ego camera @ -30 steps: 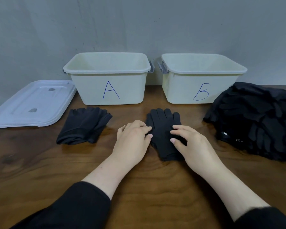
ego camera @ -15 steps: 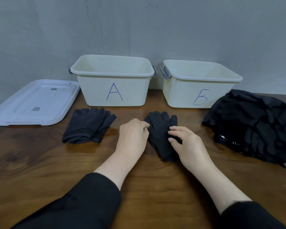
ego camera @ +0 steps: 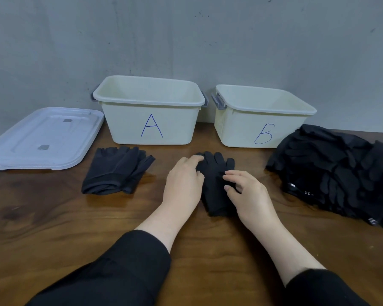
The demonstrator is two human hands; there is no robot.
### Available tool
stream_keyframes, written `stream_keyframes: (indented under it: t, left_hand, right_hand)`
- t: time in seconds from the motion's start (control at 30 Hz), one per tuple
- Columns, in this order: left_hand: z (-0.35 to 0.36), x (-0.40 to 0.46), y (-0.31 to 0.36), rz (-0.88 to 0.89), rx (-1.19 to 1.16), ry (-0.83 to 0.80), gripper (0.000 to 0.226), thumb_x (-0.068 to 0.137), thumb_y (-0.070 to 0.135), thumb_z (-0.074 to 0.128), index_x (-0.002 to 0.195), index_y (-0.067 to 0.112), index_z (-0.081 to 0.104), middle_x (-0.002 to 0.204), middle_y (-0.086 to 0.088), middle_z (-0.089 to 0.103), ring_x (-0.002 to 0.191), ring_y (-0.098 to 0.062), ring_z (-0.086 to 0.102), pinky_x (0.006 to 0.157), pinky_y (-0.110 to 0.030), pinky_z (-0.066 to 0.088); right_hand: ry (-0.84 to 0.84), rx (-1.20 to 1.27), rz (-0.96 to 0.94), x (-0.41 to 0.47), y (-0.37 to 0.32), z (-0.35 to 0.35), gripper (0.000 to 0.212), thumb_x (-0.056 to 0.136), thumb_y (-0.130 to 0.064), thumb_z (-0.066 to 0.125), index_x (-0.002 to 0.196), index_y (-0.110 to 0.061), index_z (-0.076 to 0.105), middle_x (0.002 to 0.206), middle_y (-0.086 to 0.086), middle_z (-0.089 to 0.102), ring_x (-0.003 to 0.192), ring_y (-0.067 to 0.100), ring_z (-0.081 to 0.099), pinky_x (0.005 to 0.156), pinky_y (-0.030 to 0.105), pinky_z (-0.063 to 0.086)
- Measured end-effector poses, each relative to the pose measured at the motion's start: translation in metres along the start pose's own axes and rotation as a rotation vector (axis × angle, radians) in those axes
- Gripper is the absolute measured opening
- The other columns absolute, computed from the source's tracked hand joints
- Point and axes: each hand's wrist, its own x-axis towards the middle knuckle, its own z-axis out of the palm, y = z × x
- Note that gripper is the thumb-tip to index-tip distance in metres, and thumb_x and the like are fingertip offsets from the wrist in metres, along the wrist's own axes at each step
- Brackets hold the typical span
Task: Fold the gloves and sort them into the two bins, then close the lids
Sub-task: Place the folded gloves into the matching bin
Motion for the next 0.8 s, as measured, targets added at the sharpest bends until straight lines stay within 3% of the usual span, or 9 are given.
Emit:
stream_keyframes:
  t: [0.1, 0.2, 0.3, 0.4, 0.5, 0.57, 0.7, 0.8]
  left_hand:
    - [-0.018, 0.003, -0.01, -0.002, -0.049, 0.074, 0.043, 0.098, 0.011, 0.052, 0.139, 0.024, 0.055, 0.121, 0.001, 0.058, 0.103, -0.016, 0.057, 0.087, -0.024, 0.044]
    - [-0.034, 0.004, -0.024, 0.037, 0.059, 0.093, 0.042, 0.098, 0.013, 0.055, 0.139, 0.021, 0.056, 0.124, -0.001, 0.057, 0.107, -0.018, 0.057, 0.087, -0.024, 0.043]
    - [-0.044, 0.001, -0.028, 0.074, 0.237, 0.14, 0.038, 0.096, 0.015, 0.062, 0.133, 0.019, 0.06, 0.127, -0.005, 0.054, 0.109, -0.021, 0.056, 0.085, -0.033, 0.051]
    - [-0.048, -0.004, -0.02, 0.175, 0.208, 0.193, 0.025, 0.096, 0.011, 0.058, 0.117, 0.018, 0.068, 0.117, -0.002, 0.059, 0.099, -0.018, 0.059, 0.082, -0.036, 0.054]
    - [-0.041, -0.009, -0.019, 0.261, 0.293, -0.008, 0.027, 0.099, 0.018, 0.05, 0.115, 0.025, 0.07, 0.116, 0.005, 0.063, 0.105, -0.016, 0.056, 0.095, -0.041, 0.045]
    - [-0.037, -0.011, -0.021, 0.222, 0.383, -0.118, 0.029, 0.101, 0.023, 0.045, 0.116, 0.031, 0.069, 0.119, 0.008, 0.062, 0.107, -0.015, 0.054, 0.099, -0.04, 0.039]
    - [-0.037, -0.01, -0.023, 0.155, 0.435, -0.134, 0.027, 0.101, 0.036, 0.045, 0.116, 0.035, 0.068, 0.118, 0.01, 0.06, 0.108, -0.014, 0.052, 0.096, -0.04, 0.036]
    - [-0.035, -0.01, -0.023, 0.188, 0.442, -0.17, 0.027, 0.1, 0.045, 0.047, 0.12, 0.038, 0.065, 0.122, 0.012, 0.056, 0.113, -0.013, 0.048, 0.098, -0.041, 0.034]
  right_hand:
    - [-0.001, 0.073, -0.043, 0.0, -0.01, 0.01, 0.03, 0.098, -0.011, 0.065, 0.126, -0.018, 0.071, 0.127, -0.021, 0.058, 0.115, -0.002, 0.057, 0.103, 0.011, 0.044]
    - [-0.018, 0.055, -0.102, 0.004, -0.022, 0.023, 0.03, 0.098, -0.014, 0.065, 0.127, -0.018, 0.07, 0.132, -0.017, 0.058, 0.121, -0.003, 0.053, 0.108, 0.016, 0.042]
    - [0.047, -0.084, -0.137, 0.009, -0.03, 0.025, 0.028, 0.097, -0.022, 0.066, 0.124, -0.02, 0.071, 0.128, -0.01, 0.057, 0.117, 0.004, 0.05, 0.099, 0.017, 0.039]
    - [0.058, -0.104, -0.143, 0.008, -0.027, 0.018, 0.022, 0.1, -0.027, 0.061, 0.118, -0.021, 0.071, 0.119, -0.011, 0.056, 0.106, 0.007, 0.056, 0.088, 0.017, 0.042]
    - [-0.046, -0.148, -0.132, 0.005, -0.022, 0.017, 0.028, 0.103, -0.029, 0.056, 0.126, -0.019, 0.069, 0.127, -0.009, 0.061, 0.113, 0.008, 0.058, 0.092, 0.014, 0.038]
    - [-0.1, -0.122, -0.154, 0.005, -0.024, 0.019, 0.031, 0.104, -0.026, 0.054, 0.131, -0.017, 0.067, 0.134, -0.007, 0.061, 0.121, 0.009, 0.056, 0.097, 0.01, 0.033]
    - [-0.164, -0.089, -0.175, 0.006, -0.027, 0.022, 0.036, 0.106, -0.027, 0.05, 0.14, -0.019, 0.06, 0.143, -0.011, 0.053, 0.129, 0.004, 0.049, 0.095, -0.002, 0.024]
    - [-0.031, -0.036, -0.104, 0.007, -0.021, 0.015, 0.037, 0.104, -0.035, 0.053, 0.138, -0.022, 0.061, 0.135, -0.012, 0.055, 0.12, 0.006, 0.054, 0.098, 0.012, 0.04]
